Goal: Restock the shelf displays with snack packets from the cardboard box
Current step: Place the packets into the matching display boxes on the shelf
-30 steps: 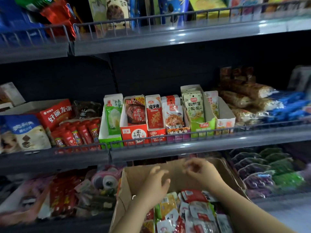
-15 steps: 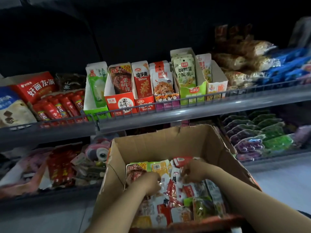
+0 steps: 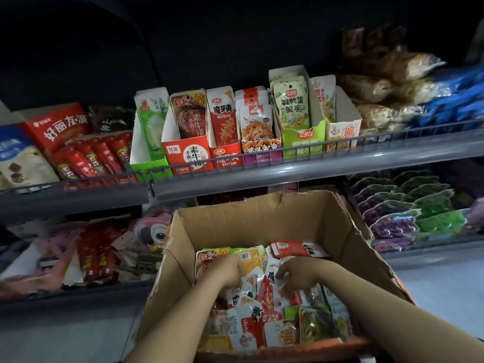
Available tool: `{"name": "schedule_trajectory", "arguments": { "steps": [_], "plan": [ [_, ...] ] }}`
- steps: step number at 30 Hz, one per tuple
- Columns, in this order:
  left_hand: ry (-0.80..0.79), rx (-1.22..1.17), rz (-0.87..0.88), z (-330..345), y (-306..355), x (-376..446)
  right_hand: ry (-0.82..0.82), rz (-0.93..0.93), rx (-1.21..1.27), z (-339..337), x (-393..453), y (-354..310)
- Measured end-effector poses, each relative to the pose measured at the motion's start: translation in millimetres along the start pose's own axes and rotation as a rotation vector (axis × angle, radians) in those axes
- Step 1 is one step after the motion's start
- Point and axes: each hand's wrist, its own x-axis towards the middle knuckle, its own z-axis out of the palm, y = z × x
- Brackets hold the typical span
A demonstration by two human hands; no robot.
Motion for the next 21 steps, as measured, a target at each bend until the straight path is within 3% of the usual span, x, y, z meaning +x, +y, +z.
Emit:
{"name": "schedule_trajectory", "arguments": {
  "steps": [7,13,16,19,21],
  "plan": [
    [0.127,-0.268,0.127,-53,18,-22,0.176,-0.116,0.234,-13,-9,-16],
    [0.405,-0.476,0.28,-99,33,-50,0.385,-0.23,0.649,-40,-25,-34],
    [0.514,-0.714,0.276,-110,39,-57,0.524,-0.258,0.834,-52,-33,-40],
    [0.388,-1.036,0.21,-113,43,-58,0.652,-0.272,0.899,-63,-37,-42],
    [0.317,-1.087,0.179,-113,44,-58,0.723,-0.286,0.914,-69,-42,-45]
  ]
}}
